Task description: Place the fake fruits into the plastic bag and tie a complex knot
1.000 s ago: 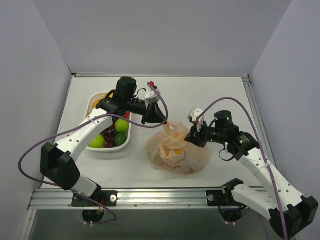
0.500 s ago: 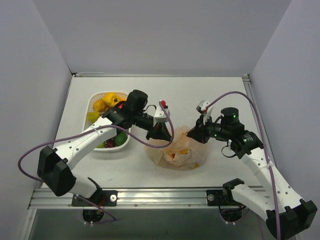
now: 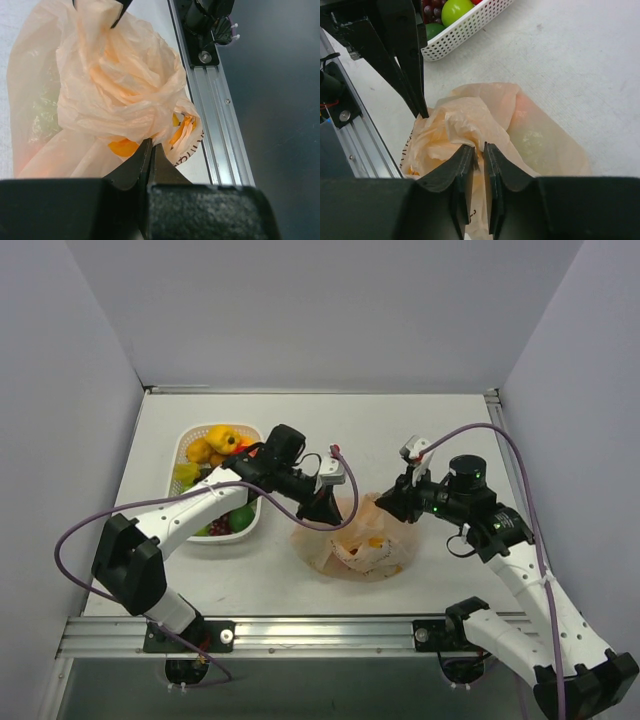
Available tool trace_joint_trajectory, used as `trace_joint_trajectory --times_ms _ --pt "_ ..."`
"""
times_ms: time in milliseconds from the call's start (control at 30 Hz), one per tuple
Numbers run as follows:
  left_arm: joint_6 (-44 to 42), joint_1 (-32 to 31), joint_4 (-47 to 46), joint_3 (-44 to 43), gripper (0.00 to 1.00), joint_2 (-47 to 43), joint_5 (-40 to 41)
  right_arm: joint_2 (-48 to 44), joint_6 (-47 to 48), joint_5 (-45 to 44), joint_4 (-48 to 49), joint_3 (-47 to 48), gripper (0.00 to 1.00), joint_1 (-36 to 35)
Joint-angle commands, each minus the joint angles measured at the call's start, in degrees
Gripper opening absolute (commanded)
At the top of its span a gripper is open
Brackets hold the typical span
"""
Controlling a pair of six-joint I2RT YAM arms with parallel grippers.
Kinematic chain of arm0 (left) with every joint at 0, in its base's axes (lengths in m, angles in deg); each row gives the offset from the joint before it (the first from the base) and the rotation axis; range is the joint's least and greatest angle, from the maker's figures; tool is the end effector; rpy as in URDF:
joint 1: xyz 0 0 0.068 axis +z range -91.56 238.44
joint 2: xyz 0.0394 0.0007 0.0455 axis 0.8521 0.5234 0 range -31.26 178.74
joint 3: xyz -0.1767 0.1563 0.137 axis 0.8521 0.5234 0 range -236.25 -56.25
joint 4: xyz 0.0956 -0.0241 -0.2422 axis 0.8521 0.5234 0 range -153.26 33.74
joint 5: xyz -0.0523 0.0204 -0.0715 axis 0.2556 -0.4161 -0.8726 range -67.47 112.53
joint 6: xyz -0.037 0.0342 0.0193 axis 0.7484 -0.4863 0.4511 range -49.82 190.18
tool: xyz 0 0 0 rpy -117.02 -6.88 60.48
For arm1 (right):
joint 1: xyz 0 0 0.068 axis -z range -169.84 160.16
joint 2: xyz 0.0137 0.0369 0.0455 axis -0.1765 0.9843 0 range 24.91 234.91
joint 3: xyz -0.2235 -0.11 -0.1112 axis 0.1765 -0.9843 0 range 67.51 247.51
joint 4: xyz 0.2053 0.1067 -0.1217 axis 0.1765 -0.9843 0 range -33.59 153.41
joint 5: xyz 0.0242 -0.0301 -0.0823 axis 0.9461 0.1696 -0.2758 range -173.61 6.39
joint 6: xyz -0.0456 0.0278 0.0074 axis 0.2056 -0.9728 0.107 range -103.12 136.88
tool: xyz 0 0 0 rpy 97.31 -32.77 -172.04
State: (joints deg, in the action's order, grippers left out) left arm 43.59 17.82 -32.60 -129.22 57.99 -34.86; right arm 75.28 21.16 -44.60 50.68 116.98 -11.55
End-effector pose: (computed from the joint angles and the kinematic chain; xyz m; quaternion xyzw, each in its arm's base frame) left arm 0.2327 -0.2390 0.2983 0.5984 0.5820 -0.4826 0.2650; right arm 0.1741 0.0935 0.3489 -0.3678 0.6755 0.3477 0.5362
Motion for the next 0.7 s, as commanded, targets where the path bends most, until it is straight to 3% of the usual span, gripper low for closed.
trace_joint_trajectory --times_ms 0,67,100,167,433,667 --pt "2.2 2.5 -1.7 -0.8 0.0 -1.3 -1.9 -1.7 -0.3 -1.9 3.2 -0.1 0.18 0.3" --pt "3.6 4.7 -2.4 -1.0 0.0 -0.6 -6.0 -2.1 3.1 1.8 -0.3 0.4 0.45 1.8" --pt "4.3 5.5 -2.4 -1.6 0.0 -0.2 -7.1 -2.5 5.0 6.7 -1.5 0.6 0.82 2.5" --pt "4.8 7.7 -2.5 -2.6 0.0 1.0 -9.7 -3.8 13.2 8.8 -5.4 0.5 0.98 3.3" --pt "5.1 7.2 -2.4 -6.0 0.0 3.1 -12.8 -7.0 41.5 17.1 -9.4 -7.1 1.0 4.4" --pt "4.8 6.3 -1.9 -7.3 0.0 4.7 -13.2 3.3 35.3 20.1 6.8 -5.1 1.0 3.9"
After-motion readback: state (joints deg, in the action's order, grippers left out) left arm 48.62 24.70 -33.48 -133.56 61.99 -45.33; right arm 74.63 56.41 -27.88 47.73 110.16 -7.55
